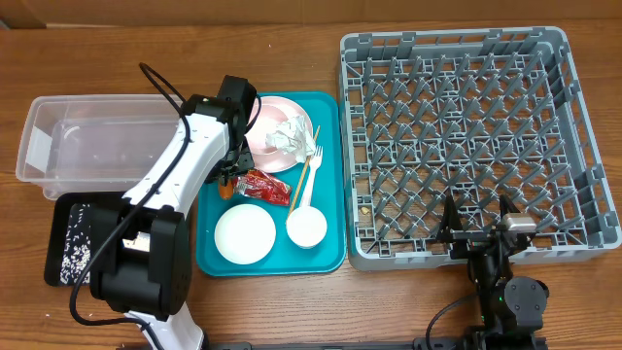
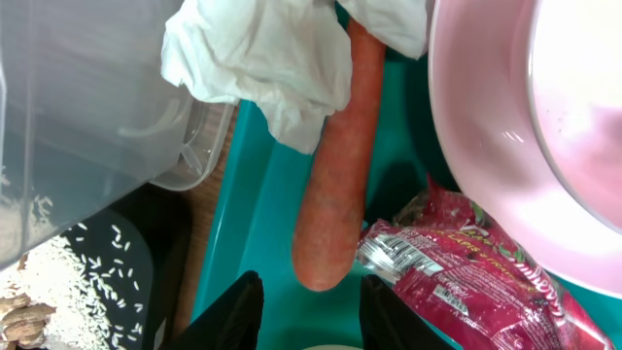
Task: Sort waste into correct bins and load items into the dishwasher
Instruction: 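Lower the left gripper around the orange carrot and close on it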
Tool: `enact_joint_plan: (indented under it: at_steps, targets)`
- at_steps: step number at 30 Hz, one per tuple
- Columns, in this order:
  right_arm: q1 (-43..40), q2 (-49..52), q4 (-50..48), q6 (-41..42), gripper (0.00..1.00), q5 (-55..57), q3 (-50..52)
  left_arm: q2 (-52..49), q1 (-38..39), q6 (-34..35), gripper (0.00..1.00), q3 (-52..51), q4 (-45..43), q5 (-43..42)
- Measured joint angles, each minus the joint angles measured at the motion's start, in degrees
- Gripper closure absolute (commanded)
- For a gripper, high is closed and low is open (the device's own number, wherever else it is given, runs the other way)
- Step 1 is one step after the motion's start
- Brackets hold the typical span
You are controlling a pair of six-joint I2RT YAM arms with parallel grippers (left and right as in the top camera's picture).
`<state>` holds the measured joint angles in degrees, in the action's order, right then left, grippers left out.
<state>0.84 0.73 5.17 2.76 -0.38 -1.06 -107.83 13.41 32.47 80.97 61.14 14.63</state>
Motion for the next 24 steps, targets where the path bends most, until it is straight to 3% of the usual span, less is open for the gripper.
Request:
enact_joint_plan:
  at_steps: [12,24]
  targets:
    - [0.0,0.0,0.0,0.0,0.0,0.0,0.0,-0.1,-0.1,0.0,0.68,-6.8,-10.2,0.2]
    - [0.0,0.0,0.0,0.0,0.0,0.0,0.0,-0.1,-0.4,0.0,0.65,-7.6,-13.6,1.5]
